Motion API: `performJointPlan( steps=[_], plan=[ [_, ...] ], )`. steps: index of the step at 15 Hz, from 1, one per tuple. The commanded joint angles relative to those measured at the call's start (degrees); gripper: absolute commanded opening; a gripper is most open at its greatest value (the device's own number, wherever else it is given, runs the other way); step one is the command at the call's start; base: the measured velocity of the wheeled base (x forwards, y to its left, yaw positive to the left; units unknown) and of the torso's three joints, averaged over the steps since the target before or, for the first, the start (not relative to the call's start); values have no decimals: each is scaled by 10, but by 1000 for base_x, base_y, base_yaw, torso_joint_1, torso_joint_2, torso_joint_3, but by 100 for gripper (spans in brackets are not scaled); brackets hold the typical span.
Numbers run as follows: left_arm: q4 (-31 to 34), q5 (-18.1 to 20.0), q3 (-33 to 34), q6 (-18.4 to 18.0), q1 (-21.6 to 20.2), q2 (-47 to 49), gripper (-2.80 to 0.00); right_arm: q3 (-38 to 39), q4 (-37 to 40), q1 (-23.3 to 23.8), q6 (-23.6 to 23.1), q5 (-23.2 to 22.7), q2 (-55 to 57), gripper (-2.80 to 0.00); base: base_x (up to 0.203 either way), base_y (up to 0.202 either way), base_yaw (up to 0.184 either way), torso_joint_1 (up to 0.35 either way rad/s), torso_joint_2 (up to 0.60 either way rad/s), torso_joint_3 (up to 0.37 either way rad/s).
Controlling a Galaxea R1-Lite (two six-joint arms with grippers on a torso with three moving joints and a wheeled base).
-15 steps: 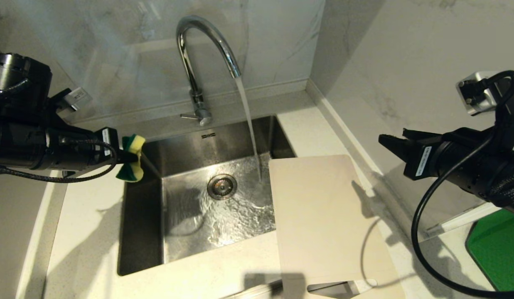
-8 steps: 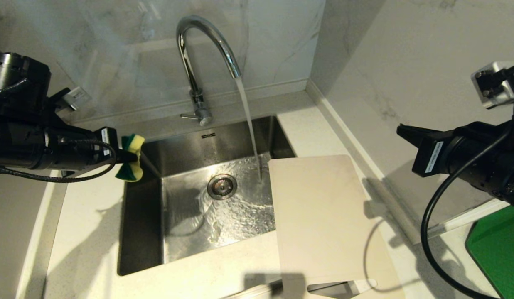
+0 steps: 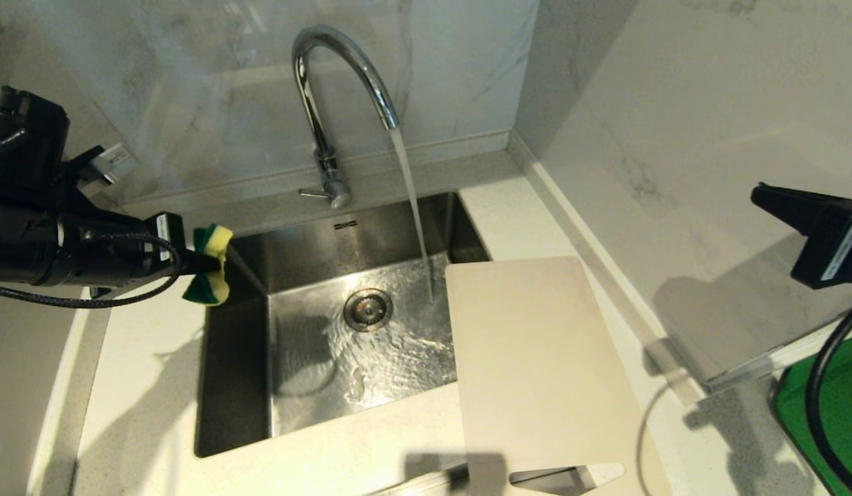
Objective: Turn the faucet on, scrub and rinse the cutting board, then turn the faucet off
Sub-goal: Put down the cleaning cloth
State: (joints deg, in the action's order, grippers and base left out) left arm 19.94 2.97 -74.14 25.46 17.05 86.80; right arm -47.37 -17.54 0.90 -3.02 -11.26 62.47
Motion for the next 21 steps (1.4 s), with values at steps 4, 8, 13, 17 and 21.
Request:
performJointPlan(
  steps=[4,8,13,17,21],
  plan=[
    [2,0,1,5,8,-8,-280,27,60,5,0,-28,-124,-280,0,0,0,0,0,0],
    [2,0,6,7,7,-9,-280,74,128,6,2,-24,-246,-280,0,0,0,0,0,0],
    [2,0,6,6,8,-14,-280,139,268,6,3,20,-427,-280,0,0,0,0,0,0],
    [-1,2,17,8,7,-14,-280,225,296,3,2,116,-506,-280,0,0,0,0,0,0],
    [-3,3,19,7,7,-13,-280,283,275,3,-2,154,-507,-280,0,0,0,0,0,0]
  ],
)
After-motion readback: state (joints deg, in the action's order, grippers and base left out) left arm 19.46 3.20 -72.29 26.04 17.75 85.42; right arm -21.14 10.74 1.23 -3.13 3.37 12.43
